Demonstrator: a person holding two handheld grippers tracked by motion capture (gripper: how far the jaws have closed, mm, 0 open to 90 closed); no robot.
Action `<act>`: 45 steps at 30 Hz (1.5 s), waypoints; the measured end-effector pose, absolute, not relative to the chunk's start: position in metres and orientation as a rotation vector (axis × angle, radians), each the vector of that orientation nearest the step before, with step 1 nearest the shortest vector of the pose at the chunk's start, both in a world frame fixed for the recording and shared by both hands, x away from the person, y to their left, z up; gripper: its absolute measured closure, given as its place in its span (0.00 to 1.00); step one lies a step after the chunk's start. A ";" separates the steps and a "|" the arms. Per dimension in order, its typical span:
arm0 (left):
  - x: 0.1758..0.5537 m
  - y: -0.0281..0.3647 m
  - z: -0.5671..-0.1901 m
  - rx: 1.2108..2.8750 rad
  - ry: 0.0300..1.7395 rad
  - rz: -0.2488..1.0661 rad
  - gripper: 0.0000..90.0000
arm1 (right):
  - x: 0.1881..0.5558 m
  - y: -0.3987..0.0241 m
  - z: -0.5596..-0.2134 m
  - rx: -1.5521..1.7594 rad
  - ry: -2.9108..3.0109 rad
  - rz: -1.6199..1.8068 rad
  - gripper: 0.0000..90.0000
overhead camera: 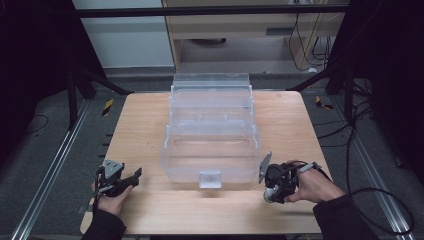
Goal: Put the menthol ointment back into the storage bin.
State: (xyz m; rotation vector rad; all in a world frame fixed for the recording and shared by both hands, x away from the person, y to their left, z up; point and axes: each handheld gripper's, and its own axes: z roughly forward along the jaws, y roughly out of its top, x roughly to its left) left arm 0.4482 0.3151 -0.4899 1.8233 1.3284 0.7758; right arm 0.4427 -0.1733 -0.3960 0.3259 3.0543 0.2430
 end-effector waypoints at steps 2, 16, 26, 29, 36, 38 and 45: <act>0.448 0.315 -0.490 1.823 1.328 0.776 0.33 | 0.444 -0.173 -0.391 0.328 3.050 0.243 0.56; 0.448 0.315 -0.490 1.826 1.326 0.776 0.34 | 0.452 -0.171 -0.356 0.340 3.018 0.297 0.56; 0.448 0.315 -0.490 1.825 1.326 0.776 0.34 | 0.461 -0.168 -0.336 0.370 3.005 0.309 0.56; 0.448 0.315 -0.490 1.827 1.325 0.775 0.34 | 0.465 -0.167 -0.329 0.373 2.998 0.333 0.56; 0.448 0.315 -0.490 1.825 1.326 0.775 0.34 | 0.474 -0.165 -0.320 0.380 2.980 0.356 0.56; 0.448 0.315 -0.490 1.826 1.327 0.775 0.34 | 0.478 -0.163 -0.318 0.379 2.976 0.348 0.56; 0.448 0.315 -0.490 1.828 1.324 0.772 0.34 | 0.486 -0.159 -0.313 0.378 2.973 0.363 0.56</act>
